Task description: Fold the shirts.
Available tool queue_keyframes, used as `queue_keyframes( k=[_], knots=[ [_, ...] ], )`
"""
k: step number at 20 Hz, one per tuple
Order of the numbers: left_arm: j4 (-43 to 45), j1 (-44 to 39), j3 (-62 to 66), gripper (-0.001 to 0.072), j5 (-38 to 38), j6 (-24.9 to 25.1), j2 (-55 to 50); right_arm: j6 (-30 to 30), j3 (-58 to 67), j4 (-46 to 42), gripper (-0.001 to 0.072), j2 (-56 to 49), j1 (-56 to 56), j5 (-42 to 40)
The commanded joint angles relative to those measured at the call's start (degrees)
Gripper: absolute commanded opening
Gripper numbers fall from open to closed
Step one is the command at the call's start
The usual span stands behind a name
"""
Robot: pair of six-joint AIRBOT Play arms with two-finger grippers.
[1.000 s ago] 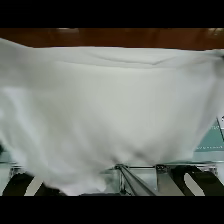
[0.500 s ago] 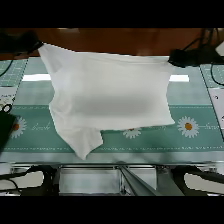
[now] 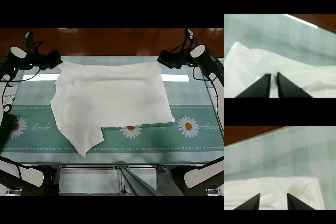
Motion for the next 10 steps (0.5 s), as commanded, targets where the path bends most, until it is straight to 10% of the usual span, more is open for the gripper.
queue_keyframes(
  k=[1,6,10],
  knots=[
    [1.77,0.50,0.61,0.0509,-7.54,0.39,-0.92,-0.33,2.25,2.16,0.0418,-1.36,-1.05,7.08],
    [1.57,9.44,6.10,0.0505,-34.25,-1.36,3.91,0.57,6.62,-0.07,0.0416,4.74,-9.79,30.69],
    [2.01,14.47,-1.40,0.0506,-41.11,3.15,15.34,-0.94,-4.72,-9.51,0.0416,15.80,-16.96,37.97]
  ],
)
